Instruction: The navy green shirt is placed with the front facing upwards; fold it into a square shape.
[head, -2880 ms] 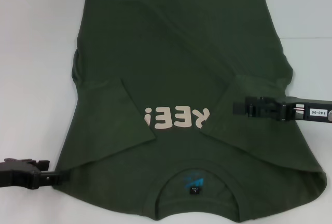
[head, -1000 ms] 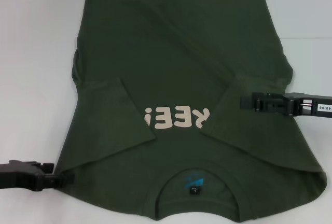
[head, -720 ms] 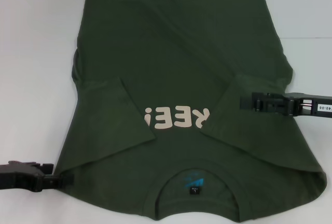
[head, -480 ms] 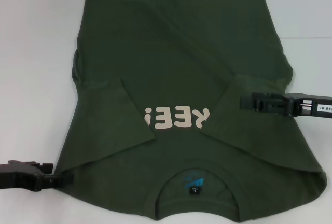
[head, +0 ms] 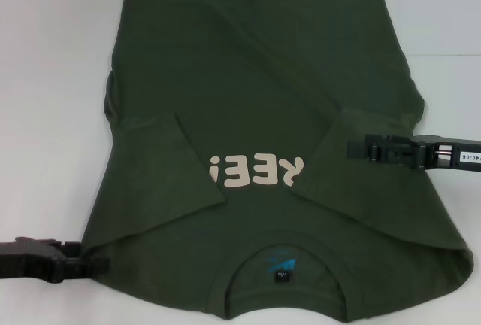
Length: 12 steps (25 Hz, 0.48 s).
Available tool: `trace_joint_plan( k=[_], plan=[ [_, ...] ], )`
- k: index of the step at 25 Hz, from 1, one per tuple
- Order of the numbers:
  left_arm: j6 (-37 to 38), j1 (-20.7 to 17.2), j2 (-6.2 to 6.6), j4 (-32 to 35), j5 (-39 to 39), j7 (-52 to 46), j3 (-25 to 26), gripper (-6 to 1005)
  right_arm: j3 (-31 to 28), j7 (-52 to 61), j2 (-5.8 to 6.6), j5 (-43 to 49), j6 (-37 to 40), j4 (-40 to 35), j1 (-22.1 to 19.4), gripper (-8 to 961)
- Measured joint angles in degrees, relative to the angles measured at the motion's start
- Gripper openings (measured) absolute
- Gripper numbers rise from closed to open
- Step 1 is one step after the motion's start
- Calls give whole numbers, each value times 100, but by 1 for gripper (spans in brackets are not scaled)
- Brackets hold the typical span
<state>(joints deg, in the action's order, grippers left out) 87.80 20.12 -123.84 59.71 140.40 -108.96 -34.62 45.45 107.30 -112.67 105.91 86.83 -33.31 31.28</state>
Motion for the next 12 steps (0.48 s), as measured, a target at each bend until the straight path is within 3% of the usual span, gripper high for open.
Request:
trace_joint_plan(
  k=[12],
  plan=[
    [129, 81, 0, -49, -29, 8, -232, 768, -2, 1, 0, 0, 0, -1, -5, 866]
  ],
)
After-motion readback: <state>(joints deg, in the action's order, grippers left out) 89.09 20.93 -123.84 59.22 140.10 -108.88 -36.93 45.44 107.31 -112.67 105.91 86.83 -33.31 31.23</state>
